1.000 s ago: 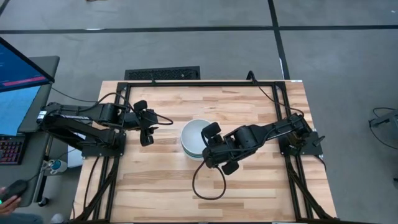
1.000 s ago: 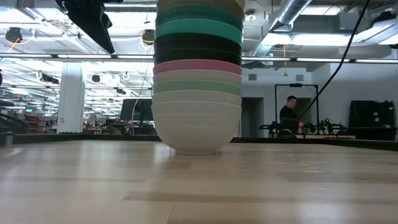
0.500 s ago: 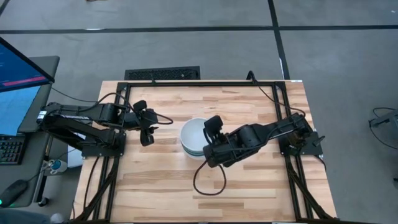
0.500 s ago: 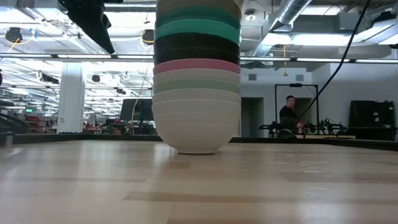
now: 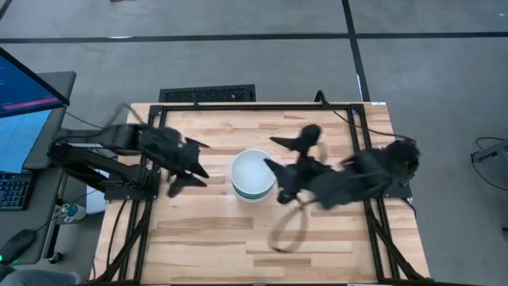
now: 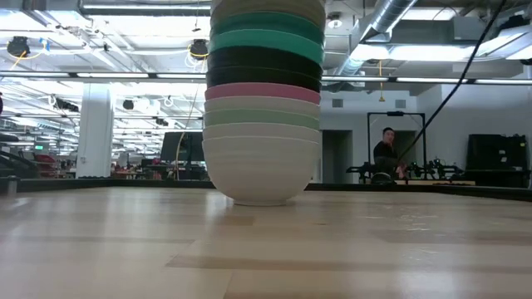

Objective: Nest bowls inside each other
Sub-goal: Return to Home Position

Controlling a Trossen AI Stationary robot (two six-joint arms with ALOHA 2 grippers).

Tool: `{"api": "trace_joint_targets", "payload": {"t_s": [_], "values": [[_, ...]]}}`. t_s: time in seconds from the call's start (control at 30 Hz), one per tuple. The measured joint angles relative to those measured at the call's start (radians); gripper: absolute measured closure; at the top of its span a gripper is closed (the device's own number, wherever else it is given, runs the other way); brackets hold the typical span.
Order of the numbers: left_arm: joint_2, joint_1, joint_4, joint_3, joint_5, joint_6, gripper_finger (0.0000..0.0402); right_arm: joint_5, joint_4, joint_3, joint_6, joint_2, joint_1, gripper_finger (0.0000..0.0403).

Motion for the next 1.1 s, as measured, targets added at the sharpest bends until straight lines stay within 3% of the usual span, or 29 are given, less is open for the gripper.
{"api": "trace_joint_targets", "payload": {"t_s": [0.07, 0.17, 0.27, 0.37, 0.43, 0.5, 0.57, 0.63, 0.8, 0.9, 1.03, 1.1], "values": [[0.000, -0.002, 0.096, 0.109, 0.063, 0.075, 0.0262, -0.069, 0.180, 0.000, -0.069, -0.066, 0.029, 0.0111], [-0.005, -0.001, 0.136, 0.308, 0.007, 0.222, 0.0262, -0.327, 0.361, 0.002, -0.135, -0.196, 0.049, 0.0111], [-0.021, -0.002, 0.113, 0.458, -0.072, 0.341, 0.0262, -0.568, 0.328, 0.003, -0.065, -0.294, 0.070, 0.0111], [-0.094, -0.025, 0.078, 0.456, -0.040, 0.403, 0.0262, -0.654, 0.155, -0.015, 0.094, -0.338, 0.096, 0.0111], [-0.187, -0.044, 0.106, 0.367, -0.021, 0.406, 0.0262, -0.622, 0.142, -0.084, 0.179, -0.343, 0.118, 0.0111], [-0.308, -0.052, 0.197, 0.206, -0.082, 0.365, 0.0262, -0.522, 0.237, -0.206, 0.191, -0.347, 0.130, 0.0111], [-0.453, -0.052, 0.385, -0.016, -0.156, 0.308, 0.0262, -0.416, 0.363, -0.355, 0.180, -0.370, 0.138, 0.0111], [-0.584, -0.051, 0.662, -0.260, -0.161, 0.293, 0.0262, -0.354, 0.534, -0.524, 0.159, -0.429, 0.139, 0.0111], [-0.881, -0.052, 1.165, -0.722, -0.153, 0.291, 0.0262, -0.346, 1.023, -0.988, 0.076, -0.665, 0.121, 0.0111], [-1.032, -0.051, 1.282, -0.870, -0.105, 0.290, 0.0261, -0.393, 1.286, -1.259, -0.018, -0.828, 0.121, 0.0111], [-1.011, -0.048, 1.255, -0.913, -0.093, 0.267, 0.0261, -0.332, 1.442, -1.555, 0.010, -1.024, 0.111, 0.0111], [-0.984, -0.049, 1.190, -0.908, -0.164, 0.238, 0.0261, -0.331, 1.531, -1.685, 0.024, -1.098, 0.087, 0.0111]]}}
